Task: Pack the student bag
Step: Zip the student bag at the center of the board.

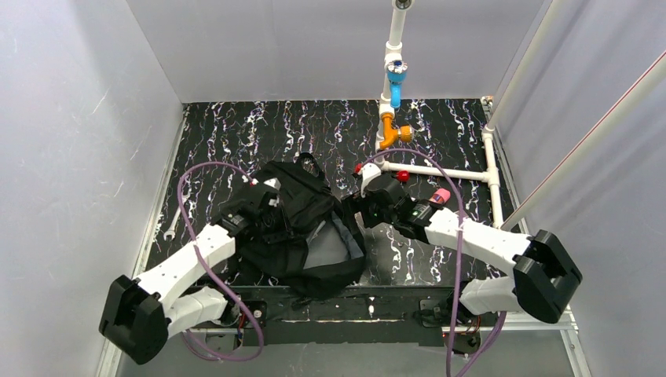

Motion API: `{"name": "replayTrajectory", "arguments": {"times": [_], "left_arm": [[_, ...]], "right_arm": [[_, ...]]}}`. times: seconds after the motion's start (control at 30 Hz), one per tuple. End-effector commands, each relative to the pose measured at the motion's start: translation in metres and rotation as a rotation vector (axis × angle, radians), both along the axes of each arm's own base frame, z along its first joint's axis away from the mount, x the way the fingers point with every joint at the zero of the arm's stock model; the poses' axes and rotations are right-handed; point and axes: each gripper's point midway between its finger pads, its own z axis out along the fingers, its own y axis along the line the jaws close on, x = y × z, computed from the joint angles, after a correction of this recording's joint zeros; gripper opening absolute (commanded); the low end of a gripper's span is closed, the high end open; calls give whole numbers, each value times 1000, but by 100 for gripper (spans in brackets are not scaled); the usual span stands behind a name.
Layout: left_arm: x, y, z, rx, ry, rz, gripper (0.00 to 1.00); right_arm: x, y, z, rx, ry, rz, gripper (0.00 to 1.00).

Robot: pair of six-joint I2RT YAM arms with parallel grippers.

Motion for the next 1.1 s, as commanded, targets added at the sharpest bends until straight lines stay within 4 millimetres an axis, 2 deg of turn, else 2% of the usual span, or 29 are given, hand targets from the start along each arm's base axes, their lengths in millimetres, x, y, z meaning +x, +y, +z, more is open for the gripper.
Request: {"name": "replayTrajectory", "arguments": {"times": [0.0,0.07,0.17,0.2,0.23,0.27,0.37,0.43,0.53,0.63,0.7,0.83,0.9,0.97,1.07], "left_arm": [[6,45,-21,125,105,42,0],[11,45,-10,110,84,-1,0],[16,56,8,149,34,-13,0],[15,55,16,138,22,-36,12],[10,54,22,126,30,-39,37],[4,56,25,120,52,-12,55],[-14,52,35,23,65,70,85],[-24,56,36,-33,71,193,97],[-41,68,34,-96,100,393,98],[-61,75,19,-180,197,629,96],[-63,75,9,-234,208,707,97],[-33,48,-1,-390,126,619,98],[-19,42,-8,-406,96,591,94],[-10,48,-23,-341,85,611,93],[4,77,-34,-128,64,624,94]], "right_arm": [[11,21,10,16,-71,89,98],[6,12,-4,-43,-14,70,99],[-19,5,-25,-43,95,93,98],[-27,1,-30,-36,129,91,97],[-38,-1,-35,-19,173,96,97],[-47,-2,-38,2,212,94,97],[-68,7,-39,112,309,108,95],[-74,17,-35,190,331,119,94],[-67,28,-31,277,313,92,93],[-57,38,-31,318,300,75,91],[-50,46,-31,340,293,67,85],[-49,62,-37,393,327,81,67],[-50,65,-48,386,338,69,60],[-56,68,-57,389,352,57,50],[-81,86,-65,404,377,73,33]]}}
